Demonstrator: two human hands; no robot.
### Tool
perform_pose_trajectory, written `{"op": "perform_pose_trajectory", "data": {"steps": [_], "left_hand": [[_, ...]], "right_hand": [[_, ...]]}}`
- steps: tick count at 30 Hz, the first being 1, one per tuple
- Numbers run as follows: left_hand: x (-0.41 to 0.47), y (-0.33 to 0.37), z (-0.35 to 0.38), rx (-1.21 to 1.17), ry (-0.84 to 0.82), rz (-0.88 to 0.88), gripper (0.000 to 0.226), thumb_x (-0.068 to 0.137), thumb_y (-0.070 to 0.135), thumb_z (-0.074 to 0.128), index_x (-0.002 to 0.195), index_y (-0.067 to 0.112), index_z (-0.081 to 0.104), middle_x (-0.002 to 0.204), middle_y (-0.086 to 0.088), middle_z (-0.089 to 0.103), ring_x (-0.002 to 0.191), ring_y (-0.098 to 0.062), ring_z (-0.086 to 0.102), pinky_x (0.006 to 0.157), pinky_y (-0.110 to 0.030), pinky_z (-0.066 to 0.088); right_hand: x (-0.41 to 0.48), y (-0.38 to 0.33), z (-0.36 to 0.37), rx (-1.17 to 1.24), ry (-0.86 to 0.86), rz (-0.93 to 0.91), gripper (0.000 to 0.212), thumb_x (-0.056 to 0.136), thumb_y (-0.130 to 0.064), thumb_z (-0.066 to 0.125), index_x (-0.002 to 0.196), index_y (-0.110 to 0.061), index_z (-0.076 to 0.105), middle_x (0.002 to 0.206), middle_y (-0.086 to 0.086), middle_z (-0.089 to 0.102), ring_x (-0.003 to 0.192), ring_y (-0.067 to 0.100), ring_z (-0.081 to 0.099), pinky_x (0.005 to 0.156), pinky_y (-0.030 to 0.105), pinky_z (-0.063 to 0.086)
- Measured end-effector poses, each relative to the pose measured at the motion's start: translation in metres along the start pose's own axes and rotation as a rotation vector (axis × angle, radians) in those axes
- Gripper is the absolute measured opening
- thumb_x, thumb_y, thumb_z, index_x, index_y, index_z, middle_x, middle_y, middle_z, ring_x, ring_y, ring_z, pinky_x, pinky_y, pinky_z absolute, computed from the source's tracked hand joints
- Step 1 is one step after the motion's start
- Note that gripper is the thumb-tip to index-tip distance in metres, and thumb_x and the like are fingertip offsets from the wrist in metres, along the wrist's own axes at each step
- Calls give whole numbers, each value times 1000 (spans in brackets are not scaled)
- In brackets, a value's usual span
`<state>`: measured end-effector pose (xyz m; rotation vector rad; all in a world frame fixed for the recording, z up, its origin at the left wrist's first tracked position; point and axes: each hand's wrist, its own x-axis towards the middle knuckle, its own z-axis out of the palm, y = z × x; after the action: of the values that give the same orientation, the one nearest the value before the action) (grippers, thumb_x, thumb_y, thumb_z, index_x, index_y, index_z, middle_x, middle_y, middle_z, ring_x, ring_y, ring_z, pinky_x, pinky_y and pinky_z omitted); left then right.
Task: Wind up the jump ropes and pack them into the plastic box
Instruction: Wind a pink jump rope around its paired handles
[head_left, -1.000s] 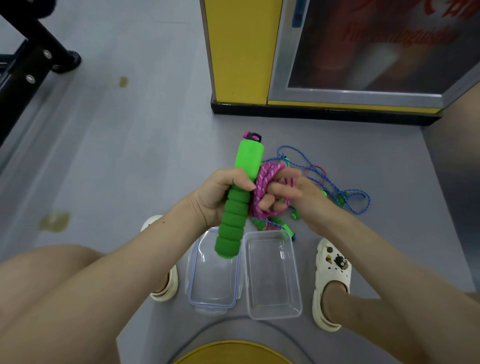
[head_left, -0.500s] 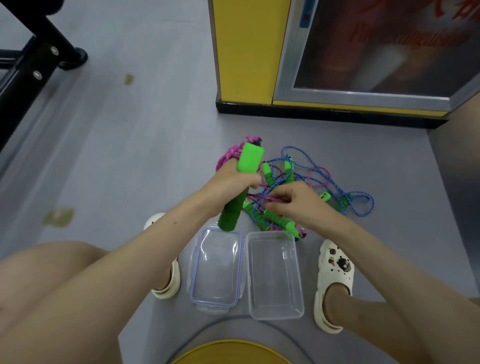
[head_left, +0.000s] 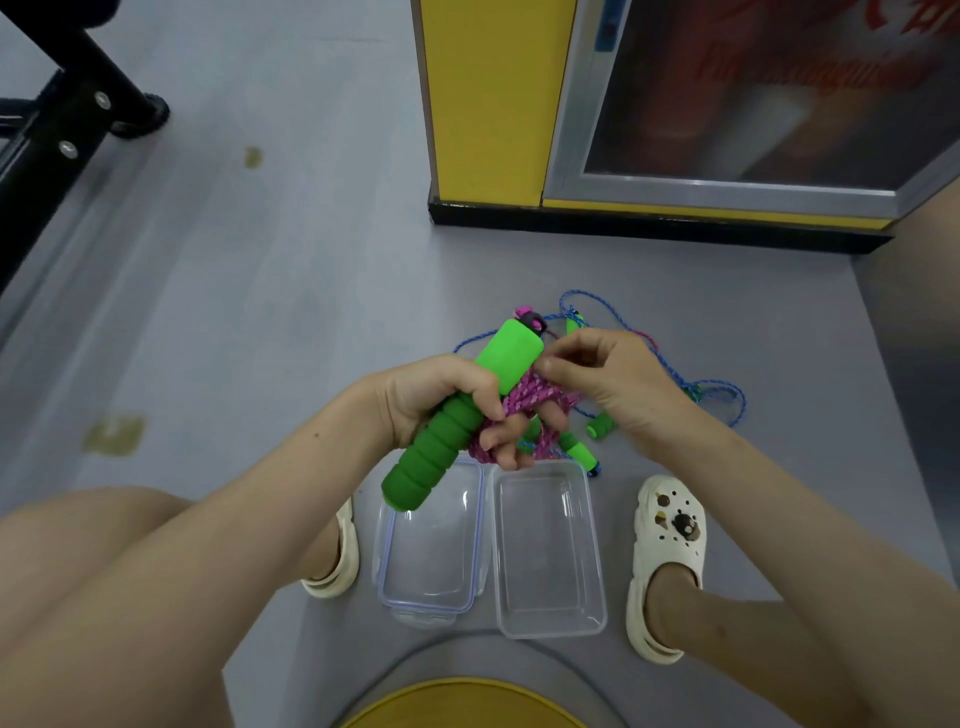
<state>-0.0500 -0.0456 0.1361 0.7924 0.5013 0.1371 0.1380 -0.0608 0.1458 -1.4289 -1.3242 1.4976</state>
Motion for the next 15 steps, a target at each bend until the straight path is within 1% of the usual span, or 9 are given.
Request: {"op": "perform_pose_trajectory", "data": {"steps": [1,4,5,7,9,11,12,14,15], "left_hand": [[1,-1,0,-55,-43,21,41,58,13,68,95,-2,63,54,-7,54,58,-23,62,90,-40,49],[5,-1,5,-146,-96,112,35,60,18,70,92,4,68,55,-5,56,59,-22,62,87,-37,51],[6,-1,6,-163,-104,140,36,61,19,69,94,4,69,57,-5,58,62,-22,63,85,-36,51],[9,1,8,-222,-139,193,42,66,17,65,104,0,67,63,-6,62,71,-24,66,90,-39,48],[11,2,9,-301,-175,249,46,70,14,62,112,-3,64,73,-10,67,83,-28,68,93,-41,48],[13,3,9,-336,-141,295,51,66,15,65,114,-3,65,83,-13,71,89,-29,68,91,-38,52],[14,4,11,-338,-112,320,53,64,16,67,114,-2,65,88,-14,72,91,-28,69,91,-37,52],[16,5,17,-389,-57,381,57,62,13,65,117,-3,64,100,-18,72,98,-29,68,96,-40,50],[17,6,21,-444,8,417,61,60,10,64,119,-5,62,104,-19,70,101,-30,67,96,-42,50]], "right_hand": [[1,0,0,36,7,10,11,80,-4,69,78,-14,66,70,-6,66,64,-3,59,65,10,47],[3,-2,0,157,28,37,13,82,-3,65,78,-15,67,64,-11,68,63,-3,61,64,10,48],[4,-2,-1,182,33,42,13,83,-2,64,79,-14,67,65,-11,69,64,-2,62,65,11,50],[4,-2,0,200,37,56,13,84,2,61,83,-9,68,69,-7,70,66,1,64,67,14,53],[2,0,2,181,2,70,17,87,8,54,88,-2,68,66,-2,69,61,4,64,60,17,52],[-2,2,4,190,-52,111,24,91,11,42,91,3,64,54,-4,65,50,5,59,51,15,47],[-3,3,5,185,-60,135,26,91,11,39,88,2,63,52,-5,63,49,4,57,49,13,45],[-3,4,5,157,-53,163,23,92,8,42,88,0,64,65,1,66,59,7,61,54,13,48],[-2,6,5,134,-58,169,18,92,6,46,92,3,64,73,5,67,64,9,62,58,15,51]]}}
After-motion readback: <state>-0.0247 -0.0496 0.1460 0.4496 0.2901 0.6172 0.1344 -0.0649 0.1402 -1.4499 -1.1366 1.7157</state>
